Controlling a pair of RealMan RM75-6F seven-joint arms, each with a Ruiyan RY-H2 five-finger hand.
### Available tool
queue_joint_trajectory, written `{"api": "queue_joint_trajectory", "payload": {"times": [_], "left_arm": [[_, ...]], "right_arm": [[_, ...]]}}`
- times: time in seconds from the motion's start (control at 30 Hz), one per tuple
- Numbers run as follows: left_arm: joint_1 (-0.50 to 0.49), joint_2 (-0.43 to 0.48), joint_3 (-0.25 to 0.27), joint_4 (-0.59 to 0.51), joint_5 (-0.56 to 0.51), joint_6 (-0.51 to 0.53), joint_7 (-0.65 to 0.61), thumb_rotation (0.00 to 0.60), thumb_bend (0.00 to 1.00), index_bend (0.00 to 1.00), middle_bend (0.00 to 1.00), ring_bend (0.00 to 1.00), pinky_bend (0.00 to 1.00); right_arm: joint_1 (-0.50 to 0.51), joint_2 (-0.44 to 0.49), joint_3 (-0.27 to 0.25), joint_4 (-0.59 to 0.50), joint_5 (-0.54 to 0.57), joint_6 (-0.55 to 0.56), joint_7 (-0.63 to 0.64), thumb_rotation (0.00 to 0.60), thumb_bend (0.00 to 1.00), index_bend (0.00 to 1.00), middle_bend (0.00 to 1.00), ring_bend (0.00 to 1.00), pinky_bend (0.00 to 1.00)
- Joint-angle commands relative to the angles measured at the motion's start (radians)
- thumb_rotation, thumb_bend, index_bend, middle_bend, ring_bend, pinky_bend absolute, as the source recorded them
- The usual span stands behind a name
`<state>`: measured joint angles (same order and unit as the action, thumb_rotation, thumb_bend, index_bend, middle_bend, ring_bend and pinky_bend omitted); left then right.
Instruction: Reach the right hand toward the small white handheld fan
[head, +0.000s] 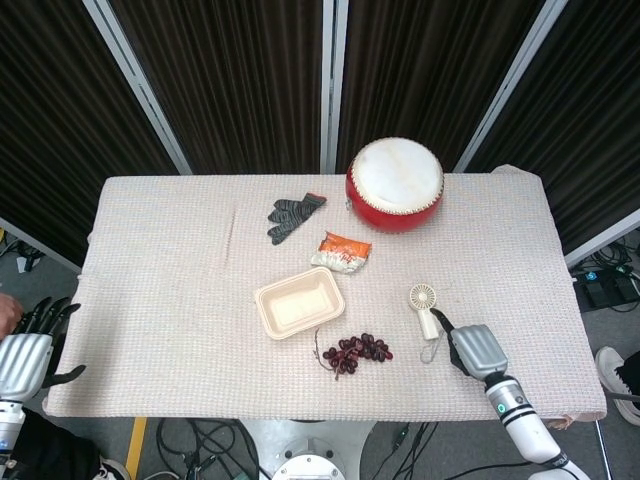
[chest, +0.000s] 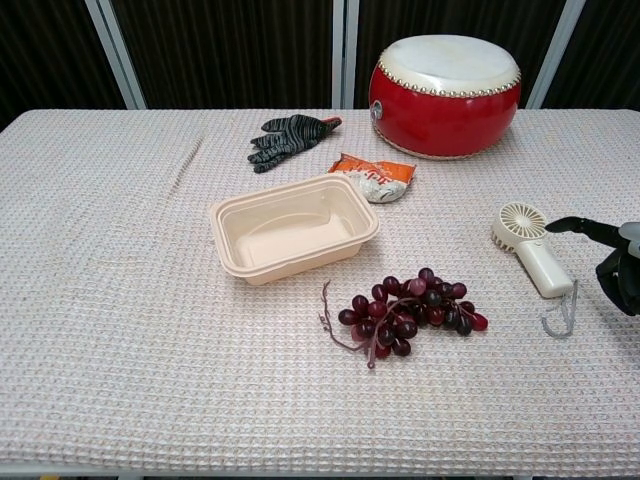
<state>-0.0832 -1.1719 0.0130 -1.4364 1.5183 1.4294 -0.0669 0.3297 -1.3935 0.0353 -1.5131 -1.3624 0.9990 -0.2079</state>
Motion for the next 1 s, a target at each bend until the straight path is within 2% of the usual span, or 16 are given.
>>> {"api": "queue_joint_trajectory", "payload": {"times": [0.03, 1.0], "left_arm": [[0.000, -0.001, 0.001, 0.002, -0.001, -0.002, -0.002, 0.600, 0.00, 0.13, 0.09, 0.00, 0.18], [-0.002, -0.003, 0.002, 0.018, -0.008, -0.014, -0.016, 0.600, 0.00, 0.13, 0.09, 0.00, 0.18]], "right_arm": [[0.006, -0.006, -0.001, 0.003, 0.010, -0.008, -0.004, 0.600, 1.00, 0.00, 0.91, 0.80, 0.71], [0.031, -0.033, -0.024, 0.022, 0.080, -0.025, -0.042, 0.600, 1.00, 0.00, 0.91, 0.80, 0.71]]}}
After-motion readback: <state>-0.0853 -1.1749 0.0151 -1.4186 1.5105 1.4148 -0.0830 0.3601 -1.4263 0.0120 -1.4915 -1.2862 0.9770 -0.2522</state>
